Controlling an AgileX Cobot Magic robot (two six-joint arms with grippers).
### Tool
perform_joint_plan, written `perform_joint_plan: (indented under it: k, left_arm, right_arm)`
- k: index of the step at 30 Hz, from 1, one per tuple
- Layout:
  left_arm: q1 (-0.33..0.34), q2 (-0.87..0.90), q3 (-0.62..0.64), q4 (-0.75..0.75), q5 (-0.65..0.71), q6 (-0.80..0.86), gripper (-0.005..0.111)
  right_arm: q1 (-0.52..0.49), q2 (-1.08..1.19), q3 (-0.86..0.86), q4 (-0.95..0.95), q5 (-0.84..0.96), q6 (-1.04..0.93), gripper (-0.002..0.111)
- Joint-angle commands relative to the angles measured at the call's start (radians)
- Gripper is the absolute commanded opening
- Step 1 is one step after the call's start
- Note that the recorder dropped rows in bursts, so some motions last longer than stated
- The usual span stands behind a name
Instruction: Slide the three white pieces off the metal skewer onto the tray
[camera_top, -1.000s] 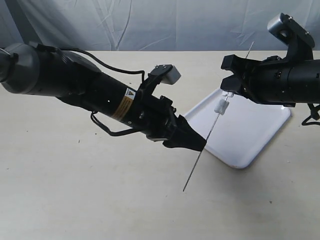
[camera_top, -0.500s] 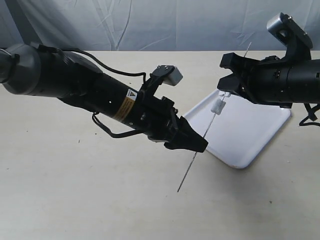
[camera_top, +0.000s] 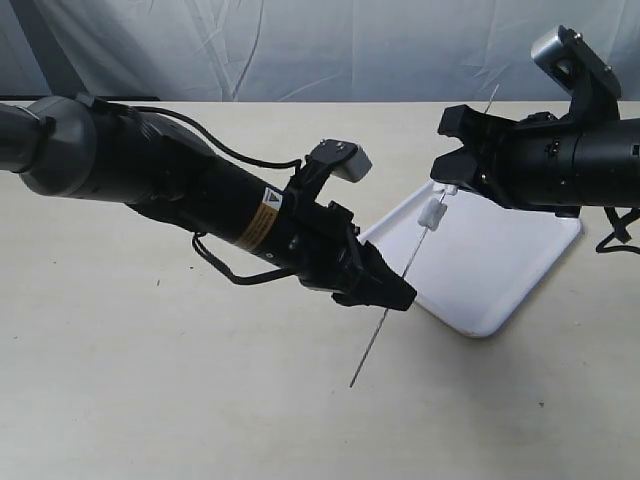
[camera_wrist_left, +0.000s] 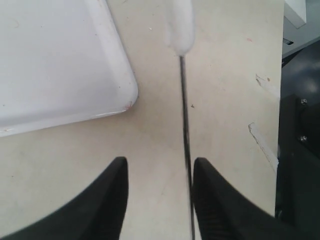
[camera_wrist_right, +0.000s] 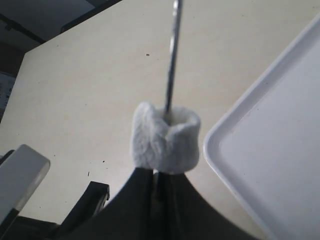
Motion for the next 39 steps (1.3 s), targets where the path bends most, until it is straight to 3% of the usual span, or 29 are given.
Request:
perform_joint_plan:
  k: [1, 5, 6, 15, 22, 24, 33, 39]
  left_arm:
    - [-0.003, 0.0, -0.002, -0.004, 0.005, 0.003, 0.035]
    - [-0.001, 0.0, -0.002, -0.004, 0.005, 0.006, 0.001]
    - [-0.001, 0.0, -0.002, -0.004, 0.005, 0.012, 0.0]
    - [-0.001, 0.0, -0.002, -0.004, 0.007, 0.012, 0.0]
    - [-0.001, 0.0, -0.002, -0.004, 0.011, 0.012, 0.0]
    - [-0.001, 0.0, -0.002, -0.004, 0.013, 0.012, 0.0]
    - [-0.001, 0.0, -0.002, -0.004, 0.016, 0.008, 0.0]
    - [-0.001, -0.004, -0.002, -0.004, 0.018, 0.008, 0.0]
  right_arm:
    - [0.004, 0.0, -0.004, 0.002, 0.005, -0.008, 0.0]
    - [0.004, 0.0, -0.004, 0.0, 0.005, -0.008, 0.0]
    - [0.004, 0.0, -0.004, 0.0, 0.005, -0.008, 0.0]
    - [0.004, 0.0, -0.004, -0.002, -0.001, -0.019, 0.001]
    - [0.004, 0.0, -0.004, -0.015, -0.008, -0.026, 0.037]
    - [0.004, 0.0, -0.004, -0.015, -0.004, -0.026, 0.043]
    - [0.002, -0.119, -0.004, -0.015, -0.159, -0.026, 0.045]
    - [0.002, -0.153, -0.004, -0.018, -0.148, 0.031, 0.045]
